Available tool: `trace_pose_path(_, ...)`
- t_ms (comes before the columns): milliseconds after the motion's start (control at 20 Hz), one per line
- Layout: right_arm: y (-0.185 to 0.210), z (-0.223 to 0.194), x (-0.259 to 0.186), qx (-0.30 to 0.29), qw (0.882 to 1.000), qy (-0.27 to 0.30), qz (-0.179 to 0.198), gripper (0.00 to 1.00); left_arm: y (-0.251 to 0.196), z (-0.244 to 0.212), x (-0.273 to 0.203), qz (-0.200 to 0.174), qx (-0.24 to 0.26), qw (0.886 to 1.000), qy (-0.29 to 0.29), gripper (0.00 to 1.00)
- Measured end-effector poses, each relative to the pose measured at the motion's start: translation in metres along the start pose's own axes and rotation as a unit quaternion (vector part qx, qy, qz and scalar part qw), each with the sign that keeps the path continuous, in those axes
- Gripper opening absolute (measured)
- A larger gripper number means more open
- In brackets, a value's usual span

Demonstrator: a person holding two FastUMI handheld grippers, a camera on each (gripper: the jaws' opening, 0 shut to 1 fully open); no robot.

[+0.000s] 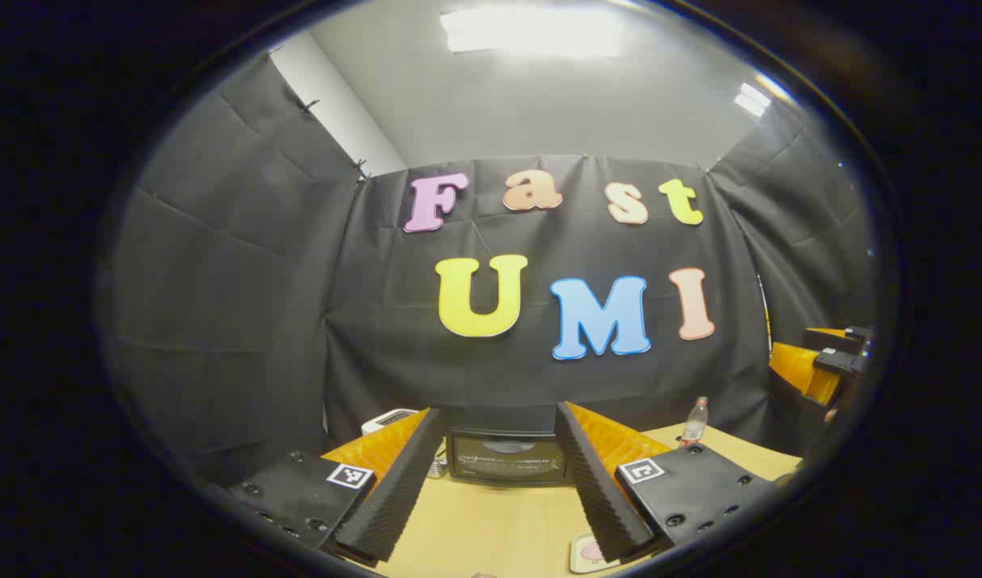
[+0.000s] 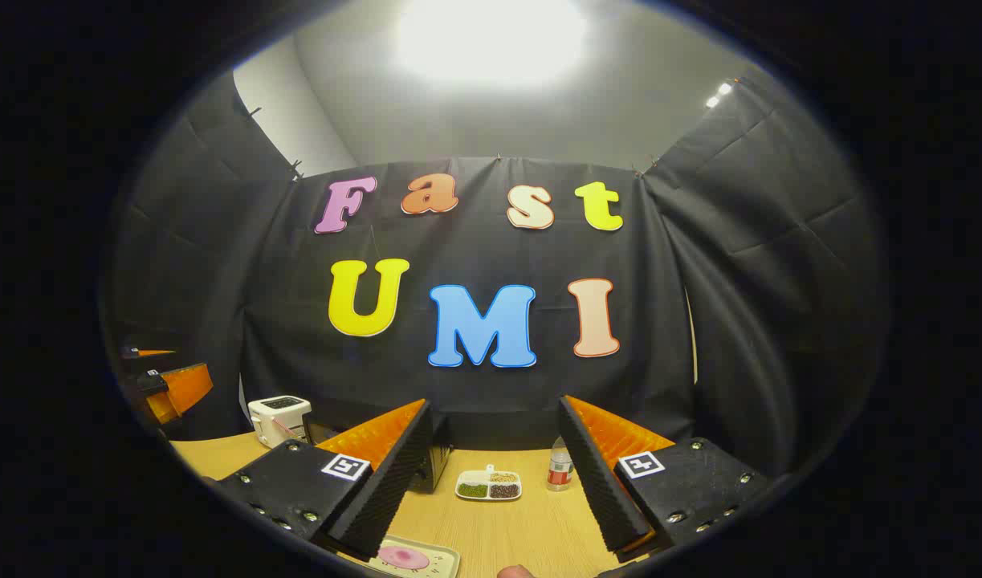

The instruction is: Open the electric oven with the left hand, put the food in, and close the electric oven.

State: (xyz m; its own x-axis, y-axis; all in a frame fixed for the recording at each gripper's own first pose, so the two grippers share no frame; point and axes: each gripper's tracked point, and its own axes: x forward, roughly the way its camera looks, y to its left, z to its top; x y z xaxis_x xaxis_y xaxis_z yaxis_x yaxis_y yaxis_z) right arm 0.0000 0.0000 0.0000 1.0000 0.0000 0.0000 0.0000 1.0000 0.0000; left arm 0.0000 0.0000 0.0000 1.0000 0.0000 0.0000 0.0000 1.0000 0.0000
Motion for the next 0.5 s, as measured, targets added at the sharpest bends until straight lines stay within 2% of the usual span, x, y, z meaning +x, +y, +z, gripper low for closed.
trace_pose_path(200, -0.007, 0.001, -0.006, -0.005, 1.000, -0.004, -0.007, 0.97, -0.008, -0.002, 0.001, -0.007, 0.003, 1.000, -0.001, 0.99)
trace_pose_path(500, -0.017, -0.002, -0.009, -0.004, 1.000, 0.000, -0.013, 0.97, -0.027, -0.002, 0.007, -0.022, 0.011, 1.000, -0.001, 0.99)
